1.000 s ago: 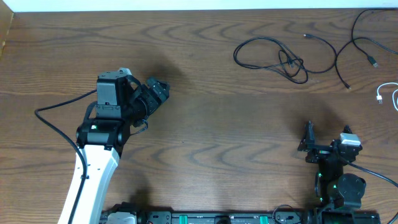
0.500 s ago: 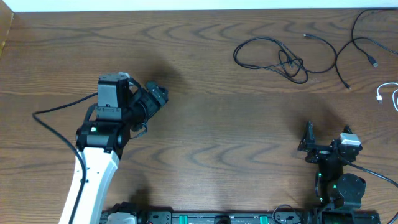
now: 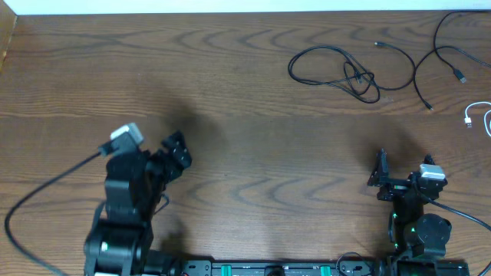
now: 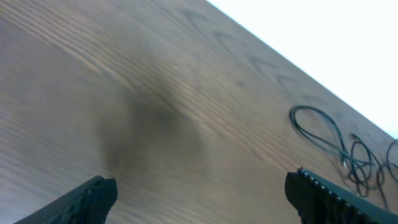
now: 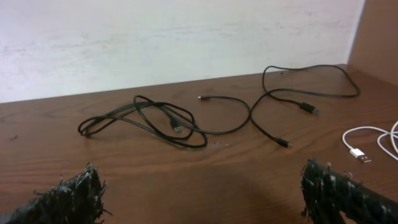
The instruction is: Untangle cables
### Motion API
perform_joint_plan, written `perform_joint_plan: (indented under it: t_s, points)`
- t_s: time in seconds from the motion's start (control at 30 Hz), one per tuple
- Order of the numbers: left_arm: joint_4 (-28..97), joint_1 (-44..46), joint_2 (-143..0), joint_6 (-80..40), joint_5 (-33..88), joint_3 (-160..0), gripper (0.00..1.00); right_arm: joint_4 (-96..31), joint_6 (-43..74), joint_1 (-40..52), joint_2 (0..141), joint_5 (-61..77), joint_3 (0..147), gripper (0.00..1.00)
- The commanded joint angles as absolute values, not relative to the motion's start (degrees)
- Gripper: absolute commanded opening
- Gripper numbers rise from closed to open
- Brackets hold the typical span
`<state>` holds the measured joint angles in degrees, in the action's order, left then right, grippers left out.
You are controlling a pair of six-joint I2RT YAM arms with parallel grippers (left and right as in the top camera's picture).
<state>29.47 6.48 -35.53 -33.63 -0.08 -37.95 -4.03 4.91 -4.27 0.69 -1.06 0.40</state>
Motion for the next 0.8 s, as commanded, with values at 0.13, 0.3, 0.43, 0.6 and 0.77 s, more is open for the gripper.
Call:
perform_joint_plan:
  t_s: [0.13,0.3,0.43,0.6,0.77]
  points:
    - [21.28,2.70,-20.64,-25.28,0.47,-24.36,0.92,-4.19,3.99,-4.47,0.27,-1.54,0.30,0.99]
    - [11.05,1.56,-11.33,-21.93,3.29,-14.00,0.92,-4.19,3.99,-4.47,0.27,-1.54,0.30,0.99]
    - [4.56,1.58,-6.42,-20.51,4.16,-6.85,0.92,-4.19,3.99,-4.47,0.27,-1.54,0.30,0.99]
    - [-0.78,1.58,-2.28,-14.09,7.01,-0.58,0.92,-4.19,3.99,-4.47,0.27,-1.54,0.30,0.99]
    - [0.40,1.74,-0.23,-6.92,6.87,-0.23,0.92,-4.19,3.99,-4.47,0.27,-1.54,0.30,0.99]
